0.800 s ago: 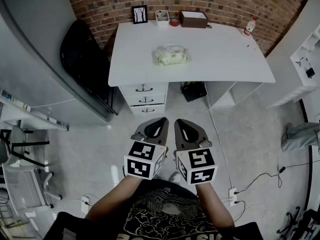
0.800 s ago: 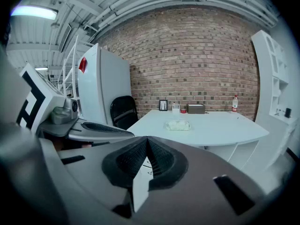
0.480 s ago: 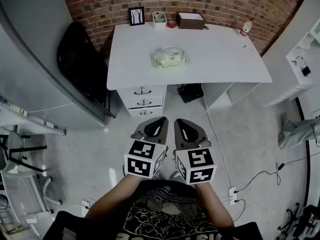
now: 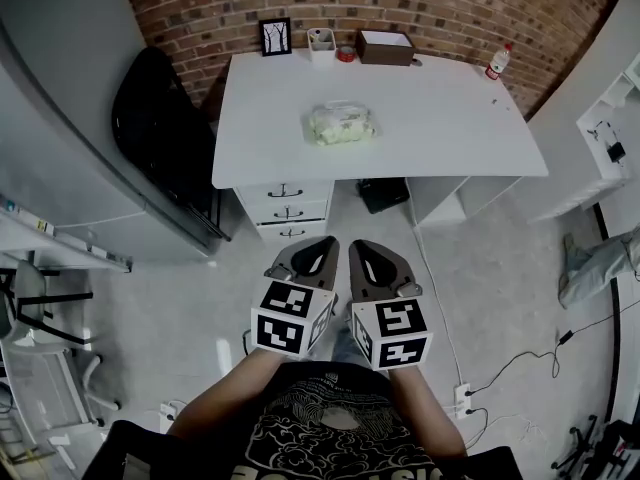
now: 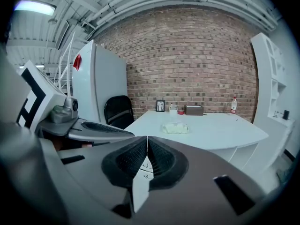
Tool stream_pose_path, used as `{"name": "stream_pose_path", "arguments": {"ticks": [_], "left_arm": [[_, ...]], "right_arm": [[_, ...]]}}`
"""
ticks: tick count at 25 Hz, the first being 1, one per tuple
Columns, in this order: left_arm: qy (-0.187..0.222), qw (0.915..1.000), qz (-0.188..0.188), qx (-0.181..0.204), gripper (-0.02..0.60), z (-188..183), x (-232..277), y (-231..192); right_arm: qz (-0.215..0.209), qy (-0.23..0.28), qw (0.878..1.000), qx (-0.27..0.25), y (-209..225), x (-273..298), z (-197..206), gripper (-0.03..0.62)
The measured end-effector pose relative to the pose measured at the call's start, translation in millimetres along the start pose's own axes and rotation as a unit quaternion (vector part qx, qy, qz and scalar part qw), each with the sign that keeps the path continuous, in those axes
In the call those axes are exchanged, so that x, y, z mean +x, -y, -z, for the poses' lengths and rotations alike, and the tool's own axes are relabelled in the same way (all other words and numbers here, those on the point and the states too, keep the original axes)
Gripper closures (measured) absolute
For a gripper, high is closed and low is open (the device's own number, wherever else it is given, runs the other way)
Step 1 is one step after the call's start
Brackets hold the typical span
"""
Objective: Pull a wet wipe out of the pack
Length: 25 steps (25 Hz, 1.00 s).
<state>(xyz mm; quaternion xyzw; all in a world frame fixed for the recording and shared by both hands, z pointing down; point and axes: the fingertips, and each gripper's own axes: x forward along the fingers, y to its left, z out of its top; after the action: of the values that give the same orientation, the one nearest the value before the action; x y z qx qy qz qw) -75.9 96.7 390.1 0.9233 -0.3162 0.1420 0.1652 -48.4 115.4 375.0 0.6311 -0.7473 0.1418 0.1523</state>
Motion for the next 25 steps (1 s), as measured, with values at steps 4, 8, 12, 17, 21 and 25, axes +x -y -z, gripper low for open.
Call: {"name": "stream_pose_path", "arguments": {"ticks": [4, 8, 12, 17, 21, 25], "left_arm": [[-0.001, 1.0000, -0.009, 0.000, 0.569, -5, 21, 1], [-0.006, 0.9998, -0.018, -0.001, 0.569, -14, 46, 0], [-0.007, 0.9996, -0.029, -0.004, 0.569, -23, 70, -1], [-0.013, 0.9990, -0.041, -0.008, 0.569, -30, 98, -2], [-0.020, 0.9985, -0.050, -0.011, 0.569, -33, 120, -3], [-0.025, 0.9978, -0.060, -0.010, 0.569, -39, 143, -5]], "right_arm": [[-0.010, 0.000, 1.000, -0.003, 19, 11, -2, 0.576], [-0.021, -0.004, 1.000, -0.007, 41, 25, -6, 0.576], [-0.036, -0.008, 0.999, -0.008, 60, 39, -10, 0.576], [-0.051, -0.014, 0.999, -0.008, 84, 55, -13, 0.576], [-0.062, -0.015, 0.998, -0.007, 101, 68, -14, 0.576], [-0.074, -0.015, 0.997, -0.003, 121, 81, -17, 0.576]]}}
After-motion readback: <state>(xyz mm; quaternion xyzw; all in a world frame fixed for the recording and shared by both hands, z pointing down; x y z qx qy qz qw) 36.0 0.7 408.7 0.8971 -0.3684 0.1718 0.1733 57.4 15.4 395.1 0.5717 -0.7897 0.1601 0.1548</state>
